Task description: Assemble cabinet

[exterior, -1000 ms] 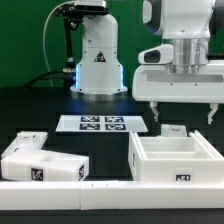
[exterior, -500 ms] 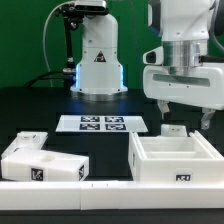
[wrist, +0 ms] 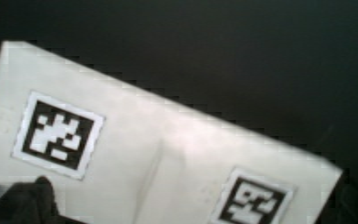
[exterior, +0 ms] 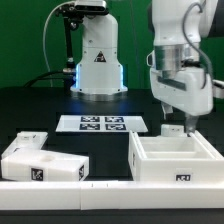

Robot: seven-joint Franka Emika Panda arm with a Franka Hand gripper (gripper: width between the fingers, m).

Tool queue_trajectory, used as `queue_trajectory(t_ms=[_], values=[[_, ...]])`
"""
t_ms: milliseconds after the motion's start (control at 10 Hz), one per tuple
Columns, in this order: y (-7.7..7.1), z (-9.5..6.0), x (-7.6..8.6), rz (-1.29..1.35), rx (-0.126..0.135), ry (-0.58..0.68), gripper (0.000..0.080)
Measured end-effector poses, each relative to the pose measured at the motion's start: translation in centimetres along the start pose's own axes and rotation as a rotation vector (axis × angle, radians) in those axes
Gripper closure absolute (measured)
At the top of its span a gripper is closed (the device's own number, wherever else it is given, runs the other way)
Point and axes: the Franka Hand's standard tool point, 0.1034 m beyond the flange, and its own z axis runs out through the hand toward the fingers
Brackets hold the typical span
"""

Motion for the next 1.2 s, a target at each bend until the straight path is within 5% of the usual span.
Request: queue_trajectory(t_ms=[400, 500, 700, 800, 1000, 1200], values=[[1.4, 1.1, -1.3, 0.161, -0.025, 0.002, 0.0003], [1.4, 1.1, -1.3, 0.161, -0.026, 0.002, 0.0091], [1.5, 1.2, -1.3, 0.160, -0.027, 0.003, 0.0410], [1.5, 1.2, -1.3, 0.159, -0.027, 0.003, 0.0410], [1.4, 1.0, -1.1, 0.047, -0.024, 0.002, 0.0720], [0.0, -0.1, 1.0, -0.271, 0.031, 0.025, 0.0737]])
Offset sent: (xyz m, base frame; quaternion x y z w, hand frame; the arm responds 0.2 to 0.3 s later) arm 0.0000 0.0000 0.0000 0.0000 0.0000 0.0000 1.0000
